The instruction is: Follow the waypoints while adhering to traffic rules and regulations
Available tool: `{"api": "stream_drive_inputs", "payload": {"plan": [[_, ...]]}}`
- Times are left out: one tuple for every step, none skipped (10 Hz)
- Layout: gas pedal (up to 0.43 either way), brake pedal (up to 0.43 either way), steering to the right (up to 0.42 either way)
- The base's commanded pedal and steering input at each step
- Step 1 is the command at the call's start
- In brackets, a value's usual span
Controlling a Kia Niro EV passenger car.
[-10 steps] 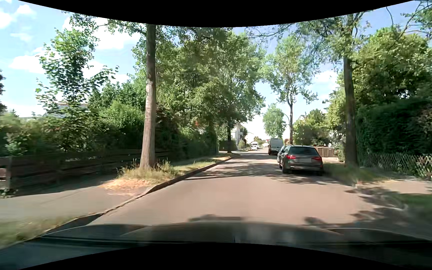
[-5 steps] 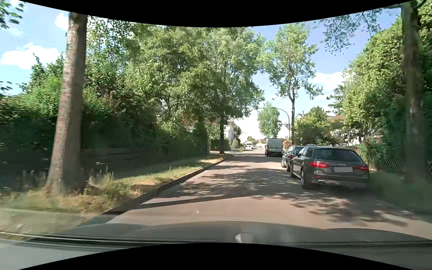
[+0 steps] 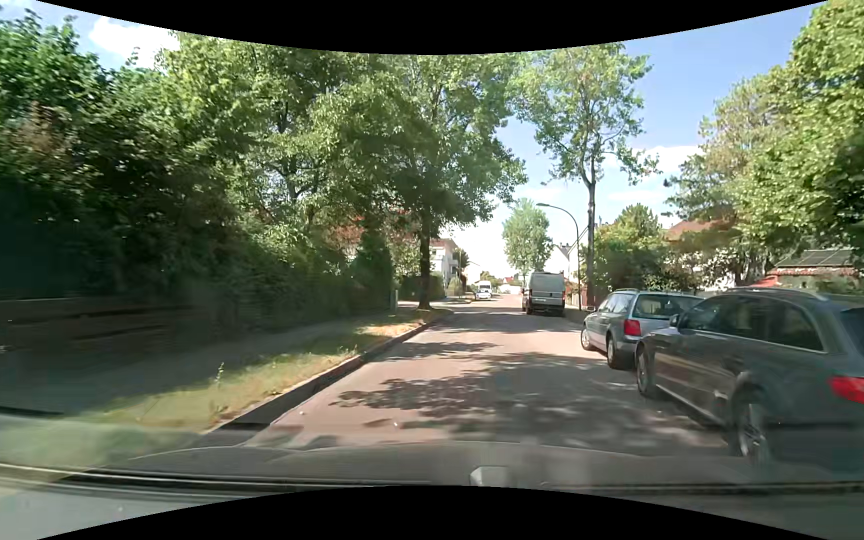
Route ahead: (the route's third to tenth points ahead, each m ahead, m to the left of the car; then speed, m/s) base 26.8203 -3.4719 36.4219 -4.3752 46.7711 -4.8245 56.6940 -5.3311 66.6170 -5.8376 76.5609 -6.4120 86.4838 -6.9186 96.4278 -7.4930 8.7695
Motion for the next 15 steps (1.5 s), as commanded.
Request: {"api": "stream_drive_inputs", "payload": {"plan": [[0.079, 0.006, 0.035], [0.079, 0.006, 0.035], [0.079, 0.006, 0.033], [0.079, 0.006, 0.031], [0.079, 0.006, 0.027], [0.079, 0.006, 0.024], [0.079, 0.006, 0.023], [0.079, 0.006, 0.022], [0.079, 0.006, 0.022], [0.079, 0.006, 0.021], [0.079, 0.006, 0.019], [0.079, 0.006, 0.015], [0.079, 0.006, 0.011], [0.067, 0.006, 0.010], [0.067, 0.006, 0.010]]}}
